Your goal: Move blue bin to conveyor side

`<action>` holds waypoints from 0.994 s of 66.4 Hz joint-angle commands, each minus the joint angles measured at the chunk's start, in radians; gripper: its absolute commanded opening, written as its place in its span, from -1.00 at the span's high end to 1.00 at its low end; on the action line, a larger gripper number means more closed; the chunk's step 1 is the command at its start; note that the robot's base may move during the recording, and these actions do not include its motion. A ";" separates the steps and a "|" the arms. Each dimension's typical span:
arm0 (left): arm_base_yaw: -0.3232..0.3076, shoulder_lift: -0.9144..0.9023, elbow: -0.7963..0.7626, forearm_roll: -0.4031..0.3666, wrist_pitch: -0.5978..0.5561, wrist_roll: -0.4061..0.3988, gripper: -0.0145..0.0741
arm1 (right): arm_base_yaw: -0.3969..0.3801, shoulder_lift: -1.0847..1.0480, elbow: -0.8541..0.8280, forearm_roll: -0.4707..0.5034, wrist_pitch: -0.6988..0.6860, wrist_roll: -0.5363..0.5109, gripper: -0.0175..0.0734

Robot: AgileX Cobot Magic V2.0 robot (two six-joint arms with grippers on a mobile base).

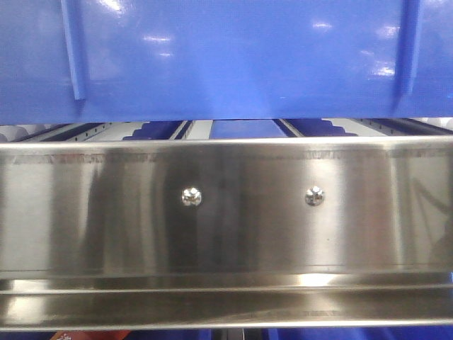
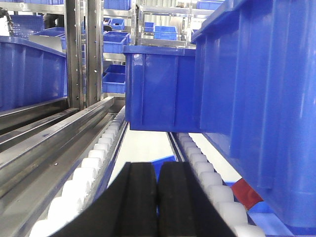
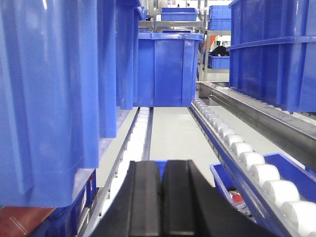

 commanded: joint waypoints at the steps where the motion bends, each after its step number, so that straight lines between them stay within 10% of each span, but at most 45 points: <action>1: -0.004 0.000 -0.005 0.002 -0.018 -0.002 0.69 | -0.002 -0.003 0.000 -0.001 -0.018 -0.009 0.77; 66: -0.004 0.000 -0.005 0.002 -0.026 -0.002 0.69 | -0.002 -0.003 0.000 -0.001 -0.109 -0.009 0.77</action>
